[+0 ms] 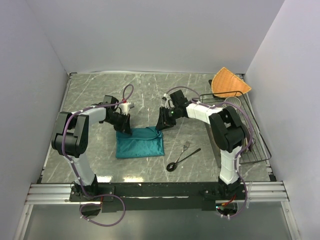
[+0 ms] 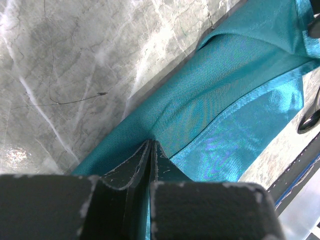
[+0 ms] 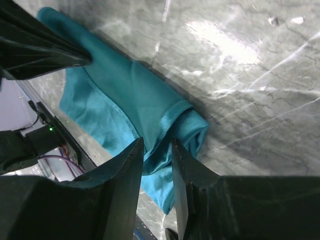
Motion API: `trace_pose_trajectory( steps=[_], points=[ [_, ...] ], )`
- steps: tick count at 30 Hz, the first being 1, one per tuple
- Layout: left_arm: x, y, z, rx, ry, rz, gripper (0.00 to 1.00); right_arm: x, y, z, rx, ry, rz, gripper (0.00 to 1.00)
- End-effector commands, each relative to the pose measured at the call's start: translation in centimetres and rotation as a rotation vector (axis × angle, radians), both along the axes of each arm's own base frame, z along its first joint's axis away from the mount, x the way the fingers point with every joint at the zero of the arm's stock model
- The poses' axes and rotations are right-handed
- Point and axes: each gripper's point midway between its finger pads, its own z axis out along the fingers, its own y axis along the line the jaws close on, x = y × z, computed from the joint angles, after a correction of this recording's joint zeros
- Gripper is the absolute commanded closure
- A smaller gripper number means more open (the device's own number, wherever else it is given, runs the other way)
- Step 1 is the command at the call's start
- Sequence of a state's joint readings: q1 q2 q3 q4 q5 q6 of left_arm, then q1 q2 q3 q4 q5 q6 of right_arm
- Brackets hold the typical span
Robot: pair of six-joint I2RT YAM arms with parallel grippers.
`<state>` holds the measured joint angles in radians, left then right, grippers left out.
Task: Fold the napkin into a case and place the utensils inside
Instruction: Smooth out the 2/3-rectangle-folded napkin at the center of the board.
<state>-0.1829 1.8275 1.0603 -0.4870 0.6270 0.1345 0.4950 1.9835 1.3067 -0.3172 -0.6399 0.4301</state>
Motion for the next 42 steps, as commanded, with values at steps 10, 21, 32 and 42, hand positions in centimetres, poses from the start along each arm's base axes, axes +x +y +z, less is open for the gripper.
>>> trace_pose_trajectory(
  steps=[10, 21, 32, 42],
  points=[
    [-0.7, 0.5, -1.0, 0.049, 0.02, 0.008, 0.92, -0.7, 0.3, 1.4, 0.056, -0.003, 0.033, 0.97],
    [-0.8, 0.6, -0.6, 0.048, 0.023, 0.014, 0.89, -2.2, -0.8, -1.8, 0.002, 0.067, 0.013, 1.0],
    [0.0, 1.7, 6.2, -0.197, -0.047, -0.003, 0.46, -0.6, -1.9, -4.7, -0.067, 0.062, -0.022, 1.0],
    [3.9, 3.0, 6.5, -0.082, -0.245, -0.153, 0.42, 1.1, -2.0, -5.7, -0.118, 0.003, 0.005, 1.0]
  ],
)
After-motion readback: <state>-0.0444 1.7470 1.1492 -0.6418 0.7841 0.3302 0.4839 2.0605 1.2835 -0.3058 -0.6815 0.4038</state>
